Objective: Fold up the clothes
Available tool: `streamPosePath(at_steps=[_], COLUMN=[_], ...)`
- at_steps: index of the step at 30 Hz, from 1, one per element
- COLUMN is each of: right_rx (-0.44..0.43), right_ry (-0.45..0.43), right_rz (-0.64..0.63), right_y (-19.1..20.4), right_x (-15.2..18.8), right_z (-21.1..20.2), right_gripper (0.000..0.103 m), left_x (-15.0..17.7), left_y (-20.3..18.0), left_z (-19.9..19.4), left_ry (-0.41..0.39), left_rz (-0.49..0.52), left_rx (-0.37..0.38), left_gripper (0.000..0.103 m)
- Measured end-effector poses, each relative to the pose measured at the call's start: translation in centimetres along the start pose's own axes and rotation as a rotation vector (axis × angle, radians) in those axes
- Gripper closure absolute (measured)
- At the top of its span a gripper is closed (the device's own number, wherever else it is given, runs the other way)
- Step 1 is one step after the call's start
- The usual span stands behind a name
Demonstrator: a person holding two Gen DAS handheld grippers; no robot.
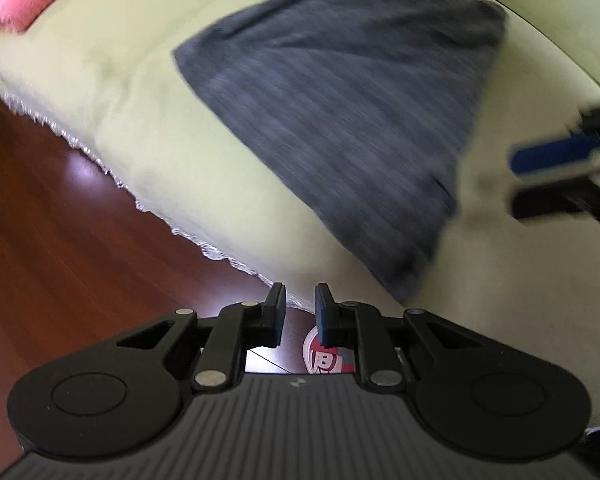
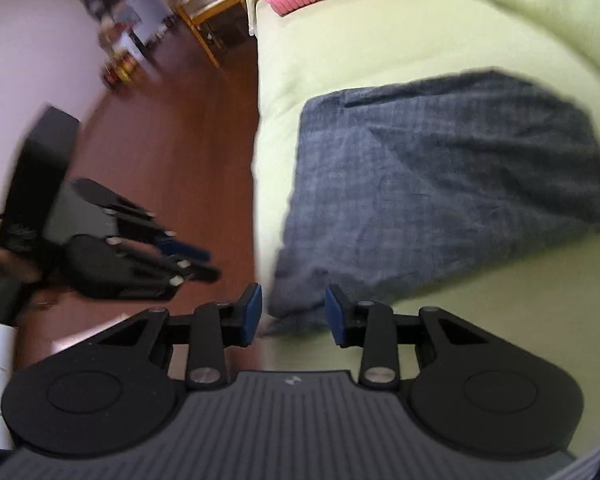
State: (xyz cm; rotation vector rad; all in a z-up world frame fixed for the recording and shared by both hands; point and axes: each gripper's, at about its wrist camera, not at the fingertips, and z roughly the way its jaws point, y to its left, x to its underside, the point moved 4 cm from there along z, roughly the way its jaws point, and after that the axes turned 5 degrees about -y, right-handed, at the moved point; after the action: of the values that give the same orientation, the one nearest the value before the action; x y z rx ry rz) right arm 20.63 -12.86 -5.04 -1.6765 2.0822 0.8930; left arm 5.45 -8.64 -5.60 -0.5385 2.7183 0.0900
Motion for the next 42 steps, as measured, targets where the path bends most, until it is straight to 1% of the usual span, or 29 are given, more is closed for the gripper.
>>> streamPosePath(at_steps=[1, 2, 3, 4, 6, 8, 9, 10, 11, 12, 15, 17, 18, 20, 22, 23, 24, 25, 28, 30, 32, 34, 37, 40, 42], right_rx=[0.017, 0.032, 0.042, 0.047, 0.046, 0.028, 0.021, 0.02, 0.014, 0.001, -0.011, -0.002, 0.004, 0.006, 0.017, 0.022, 0.016, 0.01, -0.002, -0.008, -0.024, -0.023, -0.031, -0.031, -0.017], right_ry=[-0.009, -0.016, -0.015, -0.015, -0.017, -0.014, -0.011, -0.012, -0.009, 0.006, 0.054, 0.064, 0.067, 0.078, 0.088, 0.094, 0.1, 0.1, 0.054, 0.019, 0.005, 0.008, 0.018, 0.038, 0.046], right_rz=[-0.089, -0.172, -0.231, -0.286, -0.451, -0.642, -0.748, -0.805, -0.893, -0.952, -1.025, -1.073, -1.096, -1.125, -1.159, -1.181, -1.181, -1.165, -1.038, -0.893, -0.816, -0.794, -0.799, -0.801, -0.789], right_y=[0.8, 1.4, 1.6, 1.7, 2.3, 3.5, 4.4, 4.8, 5.5, 6.0, 6.3, 6.4, 6.5, 6.6, 6.5, 6.5, 6.4, 6.3, 5.9, 5.2, 4.6, 4.3, 4.5, 5.0, 5.1], right_x=[0.2, 0.4, 0.5, 0.5, 0.4, 0.6, 0.9, 1.2, 1.6, 2.0, 2.8, 3.4, 3.6, 4.0, 4.5, 4.8, 4.9, 4.9, 3.7, 2.6, 2.3, 2.3, 2.9, 3.6, 4.4], right_z=[0.2, 0.3, 0.5, 0.7, 1.6, 2.9, 3.6, 4.1, 4.9, 5.6, 7.0, 7.3, 7.5, 8.0, 8.8, 9.2, 9.6, 9.8, 9.1, 7.9, 7.1, 6.9, 7.0, 7.2, 7.1], right_gripper=[0.083, 0.091, 0.093, 0.093, 0.093, 0.092, 0.09, 0.088, 0.086, 0.086, 0.086, 0.083, 0.08, 0.077, 0.077, 0.081, 0.1, 0.103, 0.103, 0.103, 0.103, 0.103, 0.103, 0.103, 0.103], left_x=[-0.7, -1.5, -1.7, -1.7, -1.7, -2.4, -2.7, -2.4, -2.1, -2.1, -2.4, -2.8, -3.0, -3.0, -2.8, -2.6, -2.3, -2.3, -1.9, -2.0, -2.2, -2.4, -2.2, -2.0, -1.9], left_y=[-0.1, -0.1, -0.3, -0.7, -1.2, -0.8, -0.6, -0.4, -0.2, 0.0, 0.3, 0.5, 0.5, 0.7, 0.8, 0.8, 0.8, 0.8, 0.6, 0.3, 0.3, 0.3, 0.2, 0.3, 0.5], left_z=[0.3, 0.6, 1.0, 1.5, 2.5, 3.8, 4.5, 4.4, 4.3, 4.9, 5.2, 5.6, 5.7, 6.0, 6.2, 6.4, 6.5, 6.6, 6.3, 5.9, 6.0, 6.3, 7.1, 7.4, 7.6], left_ry=[-0.018, -0.034, -0.065, -0.098, -0.122, -0.136, -0.143, -0.154, -0.166, -0.175, -0.207, -0.236, -0.251, -0.255, -0.25, -0.24, -0.234, -0.233, -0.241, -0.257, -0.27, -0.273, -0.251, -0.245, -0.239], left_rz=[0.02, 0.039, 0.067, 0.096, 0.139, 0.143, 0.145, 0.148, 0.153, 0.159, 0.159, 0.14, 0.131, 0.102, 0.093, 0.09, 0.088, 0.086, 0.085, 0.082, 0.072, 0.071, 0.092, 0.1, 0.1], left_rx=[-0.002, -0.005, -0.012, -0.02, -0.027, -0.019, -0.015, -0.006, 0.001, 0.008, 0.041, 0.079, 0.097, 0.124, 0.124, 0.123, 0.127, 0.132, 0.15, 0.146, 0.131, 0.112, 0.072, 0.056, 0.054], left_gripper=[0.084, 0.085, 0.087, 0.088, 0.088, 0.087, 0.087, 0.087, 0.087, 0.087, 0.087, 0.087, 0.087, 0.087, 0.087, 0.087, 0.087, 0.087, 0.087, 0.087, 0.087, 0.087, 0.087, 0.087, 0.087])
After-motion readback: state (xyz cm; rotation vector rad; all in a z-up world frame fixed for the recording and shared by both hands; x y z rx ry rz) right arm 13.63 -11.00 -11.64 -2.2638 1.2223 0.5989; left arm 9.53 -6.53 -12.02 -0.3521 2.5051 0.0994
